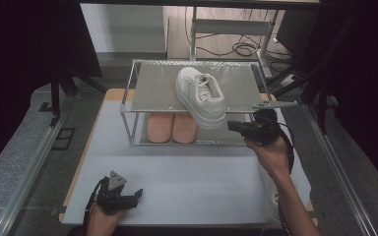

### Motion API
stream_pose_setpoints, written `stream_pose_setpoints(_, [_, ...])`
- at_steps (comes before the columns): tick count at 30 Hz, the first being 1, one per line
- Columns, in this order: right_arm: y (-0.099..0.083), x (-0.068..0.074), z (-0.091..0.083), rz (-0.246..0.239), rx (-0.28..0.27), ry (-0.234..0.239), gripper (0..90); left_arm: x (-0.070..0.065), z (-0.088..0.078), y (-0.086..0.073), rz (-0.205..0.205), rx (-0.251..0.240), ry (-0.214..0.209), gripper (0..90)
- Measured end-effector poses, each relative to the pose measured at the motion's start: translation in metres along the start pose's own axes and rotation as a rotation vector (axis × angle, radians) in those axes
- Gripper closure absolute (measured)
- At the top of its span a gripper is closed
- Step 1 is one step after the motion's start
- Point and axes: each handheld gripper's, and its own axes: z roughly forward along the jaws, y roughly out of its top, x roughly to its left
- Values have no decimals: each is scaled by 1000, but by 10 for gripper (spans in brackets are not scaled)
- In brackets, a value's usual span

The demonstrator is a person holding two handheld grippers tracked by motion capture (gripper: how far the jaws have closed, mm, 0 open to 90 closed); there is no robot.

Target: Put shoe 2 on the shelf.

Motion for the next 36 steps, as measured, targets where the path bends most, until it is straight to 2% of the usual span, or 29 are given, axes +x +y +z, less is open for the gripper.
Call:
stream_pose_setpoints(4, [0,6,3,-35,-10,12,898,0,0,0,0,-1,0,153])
stream_pose_setpoints(5, [0,6,5,-29,-16,45,898,0,0,0,0,-2,0,153])
stream_pose_setpoints(6, [0,5,7,-22,-19,55,899,0,0,0,0,-2,0,153])
stream_pose_setpoints(14, [2,6,9,-21,-23,58,899,0,0,0,-1,-1,0,153])
stream_pose_setpoints(20, [7,12,20,-28,-10,72,900,0,0,0,-1,-1,0,153])
stream_pose_setpoints(28, [20,22,45,-42,7,79,900,0,0,0,-2,-1,-1,153])
stream_pose_setpoints(36, [29,21,66,-17,10,95,900,0,0,0,-4,-2,-2,153])
